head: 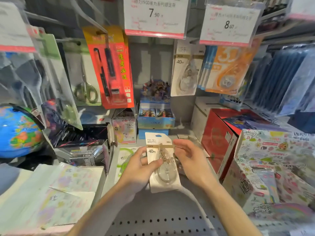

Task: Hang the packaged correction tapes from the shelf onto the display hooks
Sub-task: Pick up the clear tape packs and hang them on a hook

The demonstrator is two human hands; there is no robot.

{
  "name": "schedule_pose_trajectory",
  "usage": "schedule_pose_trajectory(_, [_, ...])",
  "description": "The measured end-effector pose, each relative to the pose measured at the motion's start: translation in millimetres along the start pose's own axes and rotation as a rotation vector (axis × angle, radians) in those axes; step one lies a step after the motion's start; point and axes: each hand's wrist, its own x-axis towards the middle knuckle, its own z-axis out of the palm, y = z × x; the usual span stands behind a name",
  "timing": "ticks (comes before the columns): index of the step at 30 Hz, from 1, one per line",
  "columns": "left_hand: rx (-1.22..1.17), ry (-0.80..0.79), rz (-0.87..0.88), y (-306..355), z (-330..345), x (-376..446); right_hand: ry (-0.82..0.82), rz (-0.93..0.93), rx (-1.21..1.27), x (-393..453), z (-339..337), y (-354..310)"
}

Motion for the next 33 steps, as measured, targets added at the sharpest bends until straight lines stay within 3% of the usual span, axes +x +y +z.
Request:
schedule_pose_trajectory(4, [0.081, 0.056, 0.020, 10, -19, 4, 0.115, 0.015, -0.328, 34, -12, 13])
schedule_pose_trajectory(9, [0.114, 0.063, 0.062, 24, -37, 8, 0.088, 0.119, -0.652, 67, -14, 37])
schedule_pose_trajectory(17, [0.208, 0.093, 0.102, 30, -60, 9, 0.067, 0.230, -0.573, 73, -9, 42])
schedule_pose_trajectory(22, [0.208, 0.088, 0.100, 30, -71, 11, 0.049, 0.149, -0.527, 55, -15, 24])
schedule_pose_trajectory(25, [0.208, 0.100, 0.105, 29, -75, 11, -0.096, 0.035, -0.465, 35, -16, 14])
schedule_pose_trajectory(29, [0.215, 0.093, 0.108, 31, -75, 6, -0.340, -0.076, -0.581, 19, 1, 15])
schedule_pose_trajectory(33, [0.218, 0.085, 0.107, 34, -76, 1, -0.371, -0.098, -0.607, 21, 6, 20])
